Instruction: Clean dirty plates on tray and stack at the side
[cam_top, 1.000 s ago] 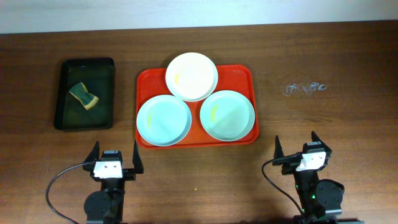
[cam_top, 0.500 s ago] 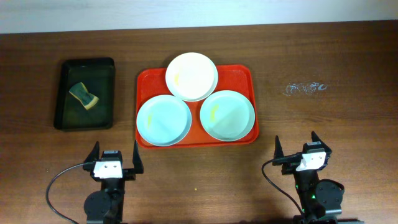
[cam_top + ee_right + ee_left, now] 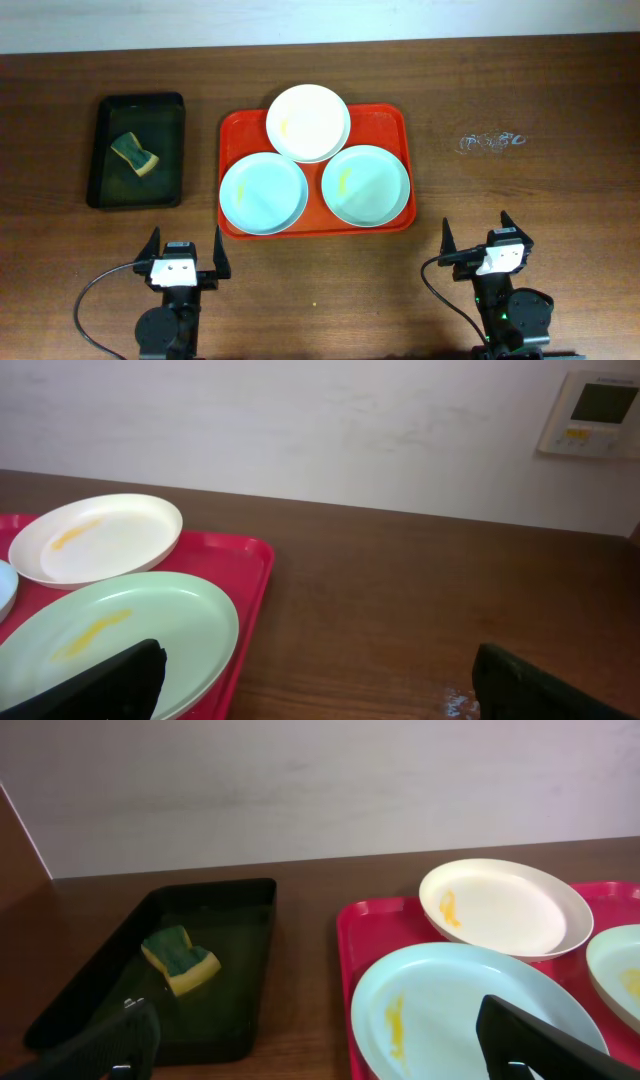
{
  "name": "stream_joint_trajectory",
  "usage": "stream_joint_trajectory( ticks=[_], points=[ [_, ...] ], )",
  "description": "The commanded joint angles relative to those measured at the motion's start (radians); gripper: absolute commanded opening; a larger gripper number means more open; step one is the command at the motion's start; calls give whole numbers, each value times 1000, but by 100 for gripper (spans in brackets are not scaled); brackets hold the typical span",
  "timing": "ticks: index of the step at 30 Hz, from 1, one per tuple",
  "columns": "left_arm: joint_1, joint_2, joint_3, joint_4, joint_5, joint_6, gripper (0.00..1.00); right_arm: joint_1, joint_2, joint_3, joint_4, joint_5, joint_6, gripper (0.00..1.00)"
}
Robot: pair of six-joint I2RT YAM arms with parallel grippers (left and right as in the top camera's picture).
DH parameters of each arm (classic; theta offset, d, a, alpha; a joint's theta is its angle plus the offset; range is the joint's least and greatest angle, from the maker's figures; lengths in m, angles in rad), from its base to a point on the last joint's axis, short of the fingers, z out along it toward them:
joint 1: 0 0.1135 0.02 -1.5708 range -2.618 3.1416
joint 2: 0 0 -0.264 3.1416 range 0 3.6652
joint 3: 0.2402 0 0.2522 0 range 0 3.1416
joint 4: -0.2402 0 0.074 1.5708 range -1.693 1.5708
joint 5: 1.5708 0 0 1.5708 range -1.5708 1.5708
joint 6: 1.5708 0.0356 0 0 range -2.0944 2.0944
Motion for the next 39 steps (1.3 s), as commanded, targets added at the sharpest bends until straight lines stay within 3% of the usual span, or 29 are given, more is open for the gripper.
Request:
stream_joint_trajectory(
  ticks=[1,8,10,12,13,15,18,19,20,22,24,25,27,29,31,34,36,39],
  points=[
    [6,-8,-4,-3,8,17,100,-3,-6,-8,-2,4,5,99],
    [6,-8,-3,0,40,12,99,-3,-6,-8,-2,4,5,99],
    [6,-7,-2,16,324,-129,99,-3,-6,-8,-2,4,5,99],
    [6,-7,-2,237,772,-357,99,-3,-6,-8,-2,4,5,99],
    [6,-7,-2,356,860,-371,99,-3,-6,-8,-2,4,5,99],
    [6,-7,-2,607,806,-371,99,-3,-6,-8,-2,4,5,99],
    [6,8,67,658,575,-368,99,-3,-6,-8,-2,4,5,99],
    [6,45,126,636,545,-340,99,-3,-6,-8,-2,4,5,99],
    [6,116,237,504,502,-312,99,-3,-6,-8,-2,4,5,99],
    [6,399,584,56,400,-108,99,-3,-6,-8,-2,4,5,99],
    [6,700,893,-168,490,-20,99,-3,-6,-8,-2,4,5,99],
    [8,857,1065,-284,434,39,99,-3,-6,-8,-2,4,5,99],
    [43,1072,1328,-496,180,-65,99,-3,-6,-8,-2,4,5,99],
    [138,1293,1585,-707,115,-96,99,-3,-6,-8,-2,4,5,99],
    [200,1456,1727,-780,125,-95,99,-3,-6,-8,-2,4,5,99],
    [243,1614,1736,-800,113,-150,99,-3,-6,-8,-2,4,5,99],
    [323,1739,1736,-816,26,-444,99,-3,-6,-8,-2,4,5,99],
    [416,1877,1736,-772,35,-576,99,-3,-6,-8,-2,4,5,99]
  ],
)
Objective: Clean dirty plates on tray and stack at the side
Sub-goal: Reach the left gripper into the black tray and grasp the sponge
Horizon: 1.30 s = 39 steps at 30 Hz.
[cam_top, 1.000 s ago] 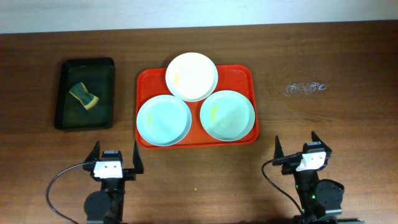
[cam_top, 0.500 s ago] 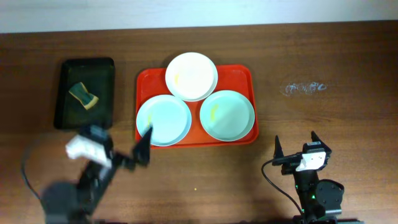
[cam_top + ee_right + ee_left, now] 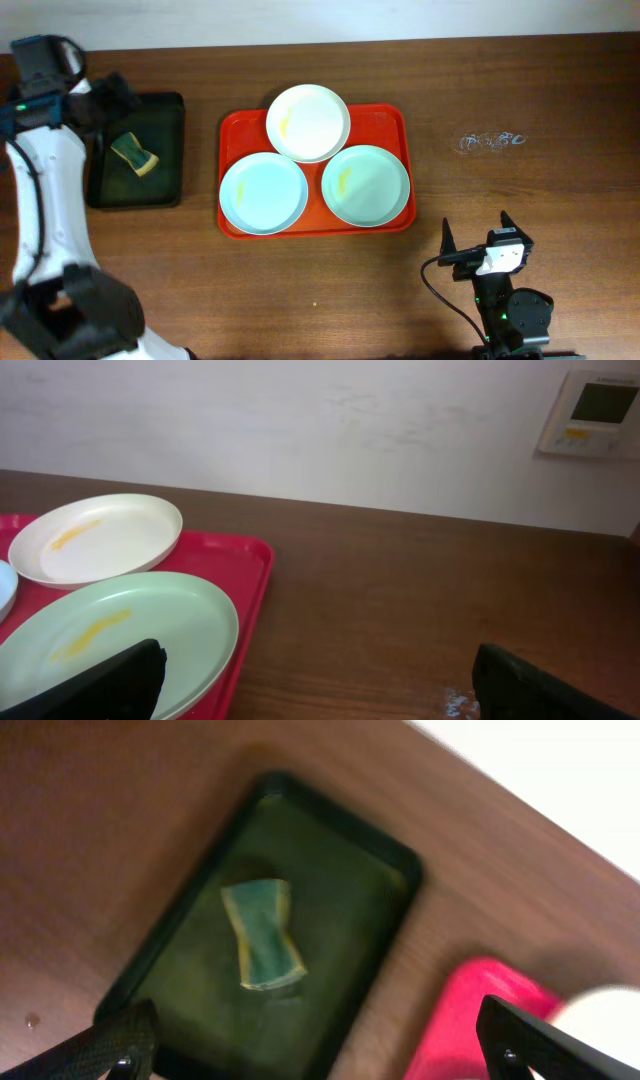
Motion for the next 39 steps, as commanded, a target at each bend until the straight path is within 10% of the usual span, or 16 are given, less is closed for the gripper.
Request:
stream_joint_trajectory(
  ticks=[1,6,8,17,18,19,22,27,32,35,36,38,39],
  points=[
    [68,126,13,22,-7,-175,99,-3,-6,-7,-3,4,5,99],
    [64,266,13,109,-10,-175,100,-3,-6,-7,-3,4,5,99],
    [64,317,13,135,-5,-175,70,-3,-6,-7,-3,4,5,99],
    [64,499,13,237,110,-154,82,-3,-6,-7,-3,4,5,99],
    [64,500,13,255,106,-122,66,-3,-6,-7,-3,4,5,99],
    [64,499,13,257,90,-91,1,-3,-6,-7,-3,4,5,99],
    [64,499,13,229,32,-83,0,-3,-6,-7,-3,4,5,99],
    [65,449,68,94,42,-81,99,-3,-6,-7,-3,4,5,99],
    [53,448,48,-9,107,-81,93,-3,-6,-7,-3,4,5,99],
    [45,448,35,-15,108,-81,8,-3,-6,-7,-3,4,5,99],
    [44,448,35,-20,108,-81,0,-3,-6,-7,-3,4,5,99],
    [45,448,35,-32,90,-80,0,-3,-6,-7,-3,4,5,99],
    [45,448,35,-40,85,-80,33,-3,-6,-7,-3,4,5,99]
  ],
)
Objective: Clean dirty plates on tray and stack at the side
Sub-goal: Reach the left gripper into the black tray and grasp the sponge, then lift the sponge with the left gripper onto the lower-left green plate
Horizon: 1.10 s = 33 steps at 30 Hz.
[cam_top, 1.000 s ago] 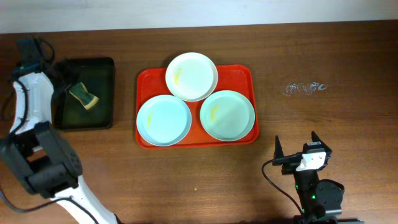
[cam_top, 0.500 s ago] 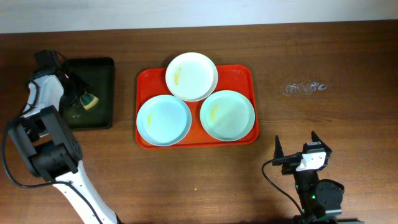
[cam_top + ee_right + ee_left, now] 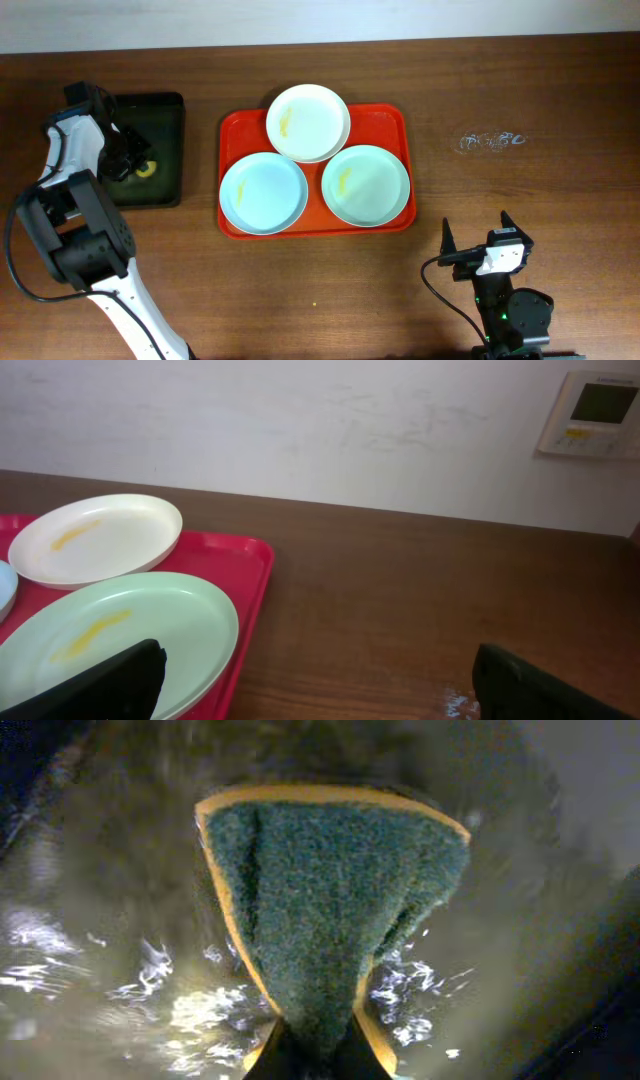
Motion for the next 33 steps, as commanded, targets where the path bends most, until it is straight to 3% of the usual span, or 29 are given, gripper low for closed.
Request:
stream_joint_trajectory(
  ticks=[1,4,5,7,8,9,12,13,15,19,20,22,23,24,26,28,33],
  points=[
    [0,-24,-13,-27,-10,3,99,-3,-6,-7,-3,4,5,99],
    [0,-24,-13,-53,-7,3,100,-3,-6,-7,-3,4,5,99],
    [0,-24,-13,-61,-7,3,92,-3,-6,-7,-3,4,5,99],
    [0,-24,-13,-71,-7,3,23,-3,-6,-7,-3,4,5,99],
    [0,-24,-13,-71,-8,3,6,-3,-6,-7,-3,4,5,99],
    [0,-24,-13,-71,-8,3,0,-3,-6,-7,-3,4,5,99],
    [0,-24,-13,-55,-8,3,0,-3,-6,-7,-3,4,5,99],
    [0,-24,-13,-28,-9,3,99,-3,-6,-7,-3,4,5,99],
    [1,-24,-13,8,-48,3,99,-3,-6,-7,-3,4,5,99],
    [1,-24,-13,73,-264,3,100,-3,-6,-7,-3,4,5,99],
    [1,-24,-13,87,-263,3,86,-3,-6,-7,-3,4,5,99],
    [1,-24,-13,99,-264,3,46,-3,-6,-7,-3,4,5,99],
    [1,-24,-13,98,-263,3,11,-3,-6,-7,-3,4,5,99],
    [1,-29,-9,88,-242,3,0,-3,-6,-7,-3,4,5,99],
    [1,-75,5,80,-134,2,0,-3,-6,-7,-3,4,5,99],
    [0,-141,12,64,-50,2,99,-3,-6,-7,-3,4,5,99],
    [0,-138,-94,42,-45,2,99,-3,-6,-7,-3,4,5,99]
  ],
)
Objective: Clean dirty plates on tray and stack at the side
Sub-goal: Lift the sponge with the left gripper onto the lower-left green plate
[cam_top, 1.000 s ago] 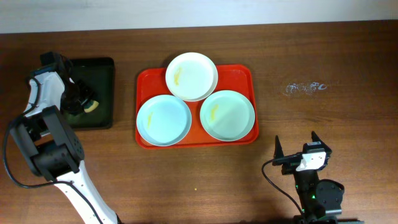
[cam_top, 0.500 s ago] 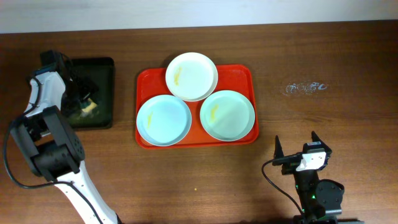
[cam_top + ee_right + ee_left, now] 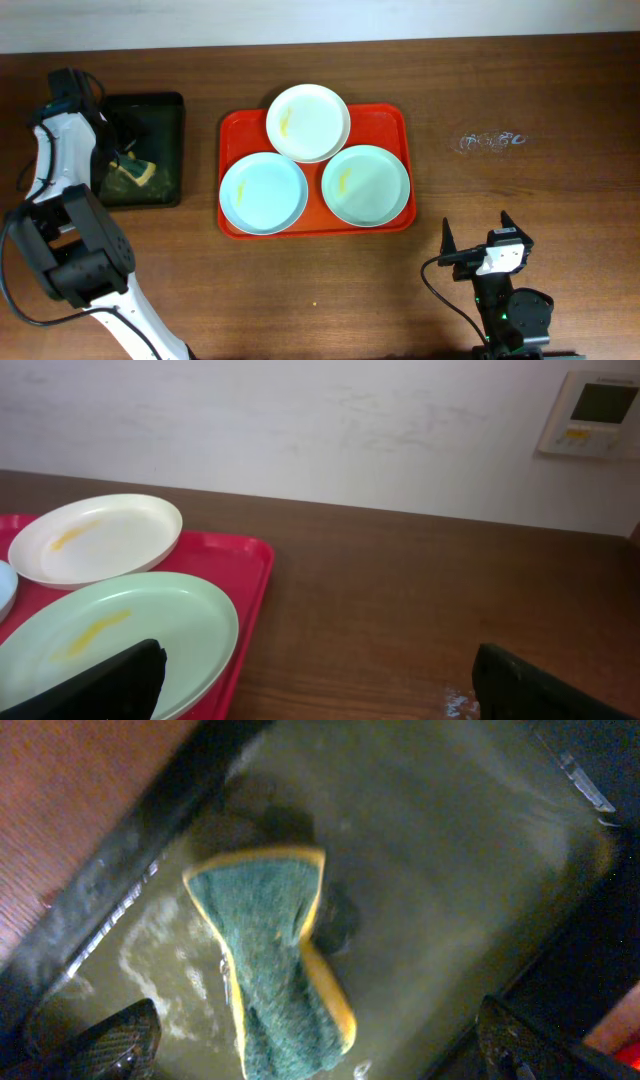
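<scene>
Three dirty plates lie on the red tray [image 3: 228, 130]: a white one [image 3: 308, 122] at the back, a light blue one [image 3: 263, 193] front left, a pale green one [image 3: 366, 185] front right, each with a yellow smear. The green-and-yellow sponge [image 3: 270, 960] lies in the wet black tray [image 3: 120, 870] at the table's left. My left gripper [image 3: 320, 1055] hangs open just above it, fingers wide apart on either side of the sponge's near end. My right gripper [image 3: 320, 680] rests open at the front right, away from the plates.
Water covers the floor of the black tray [image 3: 140, 98]. A patch of white smudges [image 3: 490, 140] marks the wood right of the red tray. A wall thermostat [image 3: 597, 412] shows behind the table.
My left gripper was shut on the sponge's near end, pressed close to it; now its fingers stand wide apart and sit higher, the sponge lying loose in the water. The right arm has not moved.
Both grippers rested open at the table's front edge. Then my left arm was above the black tray's far left corner, still open. After that it was down in the tray, pinching the sponge. Now it is open over the sponge, which lies nearer the tray's front.
</scene>
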{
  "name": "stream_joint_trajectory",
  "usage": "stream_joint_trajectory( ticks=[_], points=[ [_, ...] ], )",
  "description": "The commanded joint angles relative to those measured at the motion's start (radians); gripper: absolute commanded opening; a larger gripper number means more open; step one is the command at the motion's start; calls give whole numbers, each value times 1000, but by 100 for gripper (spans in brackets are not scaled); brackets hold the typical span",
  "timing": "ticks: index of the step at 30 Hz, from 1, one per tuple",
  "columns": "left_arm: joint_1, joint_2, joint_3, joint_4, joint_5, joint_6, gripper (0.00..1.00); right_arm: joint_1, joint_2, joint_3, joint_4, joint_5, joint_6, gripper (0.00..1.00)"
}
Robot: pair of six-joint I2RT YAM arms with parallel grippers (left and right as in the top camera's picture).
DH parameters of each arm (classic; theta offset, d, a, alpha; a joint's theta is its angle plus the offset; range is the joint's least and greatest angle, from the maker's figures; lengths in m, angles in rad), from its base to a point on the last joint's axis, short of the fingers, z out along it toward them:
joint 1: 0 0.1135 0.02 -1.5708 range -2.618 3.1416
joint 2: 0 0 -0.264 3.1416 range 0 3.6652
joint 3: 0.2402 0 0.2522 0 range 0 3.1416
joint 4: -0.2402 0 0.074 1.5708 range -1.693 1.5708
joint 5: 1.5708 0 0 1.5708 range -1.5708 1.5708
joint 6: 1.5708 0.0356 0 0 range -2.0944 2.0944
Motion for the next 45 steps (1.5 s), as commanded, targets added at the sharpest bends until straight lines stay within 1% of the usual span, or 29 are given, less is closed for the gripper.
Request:
stream_joint_trajectory(
  ticks=[1,4,7,11,15,16,18,19,20,21,23,24,25,27,28,29,30,31,32,34,35,36,37,38,40,41,42,43,45],
  points=[
    [2,-13,-88,32,14,-2,99,-3,-6,-7,-3,4,5,99],
    [3,-13,-148,111,-55,-2,99,-3,-6,-7,-3,4,5,99],
    [3,-13,-149,155,-54,-2,99,-3,-6,-7,-3,4,5,99],
    [3,-13,-149,176,-50,-7,89,-3,-6,-7,-3,4,5,99],
    [3,5,-150,175,-51,-17,92,-3,-6,-7,-3,4,5,99],
    [3,32,-150,176,-50,-17,95,-3,-6,-7,-3,4,5,99],
    [3,42,-150,179,-51,-17,95,-3,-6,-7,-3,4,5,99],
    [3,42,-149,186,-51,-17,85,-3,-6,-7,-3,4,5,99],
    [3,42,-149,189,-51,-17,64,-3,-6,-7,-3,4,5,99],
    [3,42,-149,189,-50,-17,48,-3,-6,-7,-3,4,5,99],
    [3,42,-149,189,-50,-17,33,-3,-6,-7,-3,4,5,99],
    [3,42,-149,188,-50,-17,6,-3,-6,-7,-3,4,5,99],
    [3,42,-149,187,-50,-17,0,-3,-6,-7,-3,4,5,99],
    [3,29,-102,130,-37,-16,0,-3,-6,-7,-3,4,5,99],
    [3,-4,-48,77,31,-16,0,-3,-6,-7,-3,4,5,99],
    [3,-40,-15,62,97,-16,0,-3,-6,-7,-3,4,5,99],
    [3,-100,14,64,205,-16,0,-3,-6,-7,-3,4,5,99],
    [3,-153,19,77,267,-16,0,-3,-6,-7,-3,4,5,99],
    [2,-200,19,83,284,-17,0,-3,-6,-7,-3,4,5,99],
    [-11,-259,18,74,274,-16,0,-3,-6,-7,-3,4,5,99],
    [-27,-254,10,57,193,-8,0,-3,-6,-7,-3,4,5,99],
    [-58,-226,-41,52,41,8,0,-3,-6,-7,-3,4,5,99],
    [-82,-173,-98,51,-48,89,0,-3,-6,-7,-3,4,5,99],
    [-85,-128,-112,23,-76,163,0,-3,-6,-7,-3,4,5,99],
    [-80,-148,-77,-53,-65,170,0,-3,-6,-7,-3,4,5,99],
    [-80,-188,-45,-73,-14,170,0,-3,-6,-7,-3,4,5,99],
    [-83,-298,-8,-64,146,171,0,-3,-6,-7,-3,4,5,99],
    [-90,-406,-3,-56,263,171,0,-3,-6,-7,-3,4,5,99],
    [-168,-533,-4,-116,286,172,0,-3,-6,-7,-3,4,5,99]
  ],
)
